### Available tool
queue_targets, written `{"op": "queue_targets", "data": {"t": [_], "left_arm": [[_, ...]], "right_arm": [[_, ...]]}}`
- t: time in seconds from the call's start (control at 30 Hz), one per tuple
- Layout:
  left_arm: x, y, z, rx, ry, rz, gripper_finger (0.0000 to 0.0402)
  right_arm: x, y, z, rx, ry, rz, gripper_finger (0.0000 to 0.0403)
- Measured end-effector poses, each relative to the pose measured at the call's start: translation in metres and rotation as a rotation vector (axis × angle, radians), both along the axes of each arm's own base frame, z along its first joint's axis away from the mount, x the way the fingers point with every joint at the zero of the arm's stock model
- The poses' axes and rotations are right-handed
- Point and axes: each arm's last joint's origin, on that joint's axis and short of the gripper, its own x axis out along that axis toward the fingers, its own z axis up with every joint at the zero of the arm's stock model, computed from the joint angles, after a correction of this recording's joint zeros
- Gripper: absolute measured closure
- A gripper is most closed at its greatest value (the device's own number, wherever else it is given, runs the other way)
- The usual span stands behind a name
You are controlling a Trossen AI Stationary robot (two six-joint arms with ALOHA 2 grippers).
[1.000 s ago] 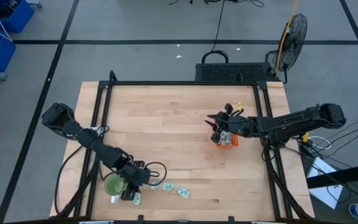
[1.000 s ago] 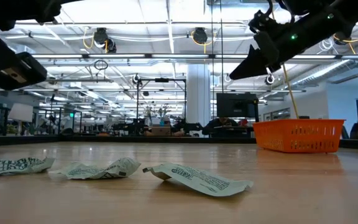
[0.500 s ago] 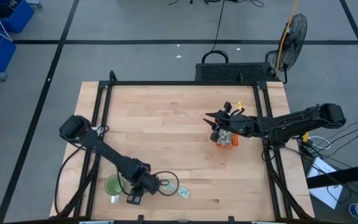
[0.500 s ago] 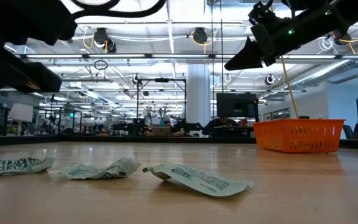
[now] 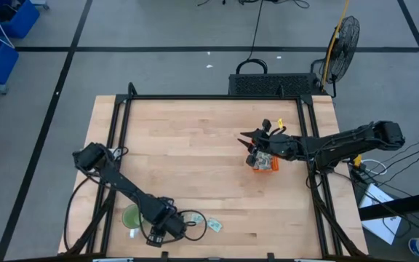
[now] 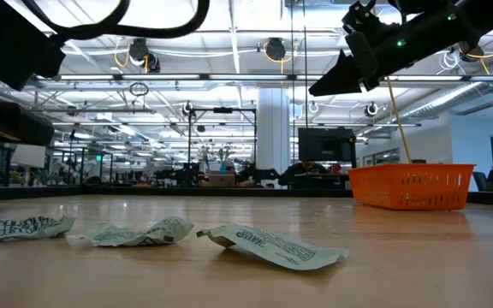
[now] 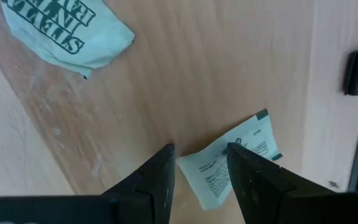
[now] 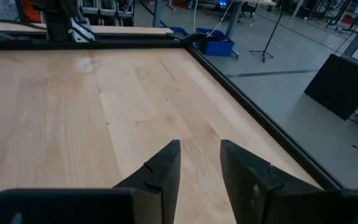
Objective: Pick and place Stevia / Truvia into bins
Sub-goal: Put the stevia packet into the orange basket
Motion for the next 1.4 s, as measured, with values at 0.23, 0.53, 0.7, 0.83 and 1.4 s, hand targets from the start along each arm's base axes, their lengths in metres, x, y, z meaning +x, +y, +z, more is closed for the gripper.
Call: {"op": "queue_targets", "data": {"t": [0.23, 0.53, 0.7, 0.83, 1.4], "left_arm": [[0.0, 0.001, 0.0, 0.006, -0.021, -0.061, 0.0287], [0.008, 0.011, 0.0, 0.017, -0.034, -0.048, 0.0392], [0.016, 0.026, 0.015, 0.052, -0.13, -0.101, 0.0397], [0.027, 0.048, 0.042, 0.181, -0.24, -0.105, 0.0398], [0.088, 0.147, 0.09, 0.782, -0.687, 0.25, 0.0396]], "right_arm": [[0.0, 0.0, 0.0, 0.0, -0.003, 0.0, 0.0293], [0.0, 0.0, 0.0, 0.0, -0.003, 0.0, 0.0293], [0.001, 0.0, 0.002, 0.013, -0.033, -0.004, 0.0293], [0.003, 0.001, 0.006, 0.095, -0.097, 0.052, 0.0293], [0.039, 0.002, -0.04, 0.163, -0.041, 0.247, 0.0293]]}}
